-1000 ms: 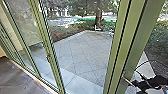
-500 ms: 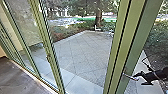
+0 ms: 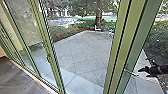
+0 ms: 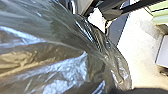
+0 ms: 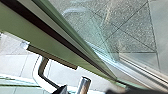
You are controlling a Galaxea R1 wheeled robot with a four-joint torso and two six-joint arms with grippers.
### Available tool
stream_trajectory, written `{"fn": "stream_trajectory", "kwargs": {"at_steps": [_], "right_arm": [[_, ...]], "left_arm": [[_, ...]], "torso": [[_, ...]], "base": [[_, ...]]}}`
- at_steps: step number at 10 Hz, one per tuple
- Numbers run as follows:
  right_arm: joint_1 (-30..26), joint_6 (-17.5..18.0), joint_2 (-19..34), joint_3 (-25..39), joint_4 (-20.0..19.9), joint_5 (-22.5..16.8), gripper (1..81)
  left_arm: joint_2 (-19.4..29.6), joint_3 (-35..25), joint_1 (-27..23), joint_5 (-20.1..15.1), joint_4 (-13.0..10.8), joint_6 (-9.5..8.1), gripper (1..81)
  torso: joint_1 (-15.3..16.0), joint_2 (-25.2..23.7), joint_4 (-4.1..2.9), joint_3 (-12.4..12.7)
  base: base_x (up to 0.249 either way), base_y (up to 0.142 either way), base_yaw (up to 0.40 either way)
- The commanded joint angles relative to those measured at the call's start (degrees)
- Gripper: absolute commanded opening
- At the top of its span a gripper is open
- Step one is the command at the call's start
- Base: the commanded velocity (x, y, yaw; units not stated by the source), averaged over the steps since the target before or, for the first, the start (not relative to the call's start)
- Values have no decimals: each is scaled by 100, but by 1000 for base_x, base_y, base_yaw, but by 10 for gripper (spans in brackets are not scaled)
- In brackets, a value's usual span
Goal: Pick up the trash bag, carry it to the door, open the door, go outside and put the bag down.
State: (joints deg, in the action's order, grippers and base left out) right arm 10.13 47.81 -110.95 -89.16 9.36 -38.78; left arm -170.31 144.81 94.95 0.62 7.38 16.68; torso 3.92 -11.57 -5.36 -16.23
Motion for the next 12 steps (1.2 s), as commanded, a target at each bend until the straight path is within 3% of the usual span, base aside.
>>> {"fn": "stream_trajectory", "kwargs": {"at_steps": [1, 4, 7, 12], "right_arm": [[-1060, -167, 202, -153, 655, -174, 811], [-1165, -184, 184, -109, 1216, -411, 811], [-1368, -211, 175, 67, 1903, -991, 811], [-1737, -246, 202, 312, 3430, -1904, 811]], "left_arm": [[-21, -58, 2, -484, -70, 55, 10], [-38, -58, 2, -484, -70, 55, 10], [-47, -58, 2, -484, -70, 55, 10], [-100, -58, -7, -484, -87, 55, 10]], "torso": [[0, 2, 0, 0], [7, 2, 0, 0], [11, 2, 0, 0], [13, 4, -2, 0]], "base": [[0, 0, 0], [0, 0, 0], [0, 0, 0], [0, 0, 0]]}}
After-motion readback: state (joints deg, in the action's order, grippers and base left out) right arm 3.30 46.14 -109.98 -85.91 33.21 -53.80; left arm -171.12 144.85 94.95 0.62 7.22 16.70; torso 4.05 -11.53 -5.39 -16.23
